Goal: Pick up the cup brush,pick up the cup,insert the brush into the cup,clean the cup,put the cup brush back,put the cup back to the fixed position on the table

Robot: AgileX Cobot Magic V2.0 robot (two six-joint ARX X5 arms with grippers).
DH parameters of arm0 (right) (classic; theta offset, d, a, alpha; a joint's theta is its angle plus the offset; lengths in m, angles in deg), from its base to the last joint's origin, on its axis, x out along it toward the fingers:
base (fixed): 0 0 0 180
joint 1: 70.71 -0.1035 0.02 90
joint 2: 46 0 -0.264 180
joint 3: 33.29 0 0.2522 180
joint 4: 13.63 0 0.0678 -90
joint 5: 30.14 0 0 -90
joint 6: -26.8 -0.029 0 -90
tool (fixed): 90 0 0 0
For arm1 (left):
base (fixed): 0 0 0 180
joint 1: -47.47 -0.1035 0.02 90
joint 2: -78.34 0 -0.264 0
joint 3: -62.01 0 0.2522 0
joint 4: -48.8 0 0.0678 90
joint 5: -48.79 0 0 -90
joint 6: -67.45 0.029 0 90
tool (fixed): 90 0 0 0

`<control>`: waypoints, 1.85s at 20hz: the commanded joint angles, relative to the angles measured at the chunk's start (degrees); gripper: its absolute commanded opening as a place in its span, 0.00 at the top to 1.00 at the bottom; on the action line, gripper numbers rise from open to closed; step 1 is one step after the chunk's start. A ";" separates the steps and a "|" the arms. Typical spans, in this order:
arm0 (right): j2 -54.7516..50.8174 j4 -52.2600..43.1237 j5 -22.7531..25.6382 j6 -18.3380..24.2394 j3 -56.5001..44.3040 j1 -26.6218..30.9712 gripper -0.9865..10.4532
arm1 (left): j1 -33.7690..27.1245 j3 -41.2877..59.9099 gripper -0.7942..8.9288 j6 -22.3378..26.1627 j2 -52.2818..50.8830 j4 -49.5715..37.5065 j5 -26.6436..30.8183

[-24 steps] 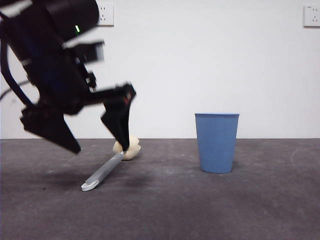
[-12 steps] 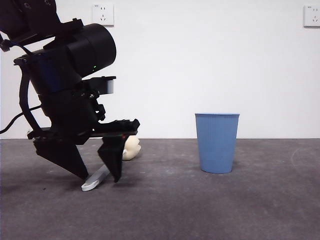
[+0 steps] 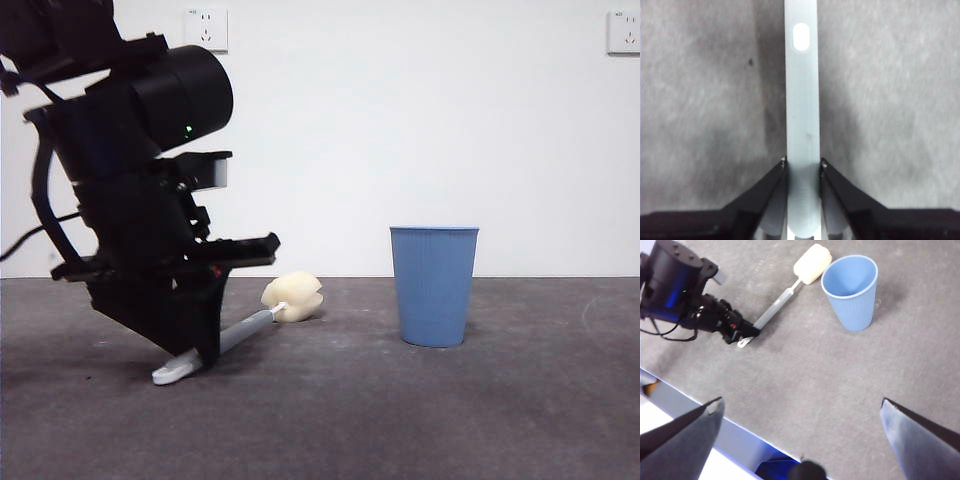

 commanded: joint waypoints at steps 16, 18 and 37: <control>14.25 -23.37 6.32 -4.17 -7.76 -11.67 0.42 | 0.13 0.20 0.93 9.66 -45.92 28.30 -0.39; 15.19 -30.73 9.94 -6.21 -12.83 -13.68 0.42 | 0.13 0.20 0.93 9.66 -49.79 31.19 -0.37; 51.10 -93.24 28.87 -11.34 -26.64 -21.07 0.42 | 0.13 0.20 0.93 9.46 -53.22 36.76 -2.12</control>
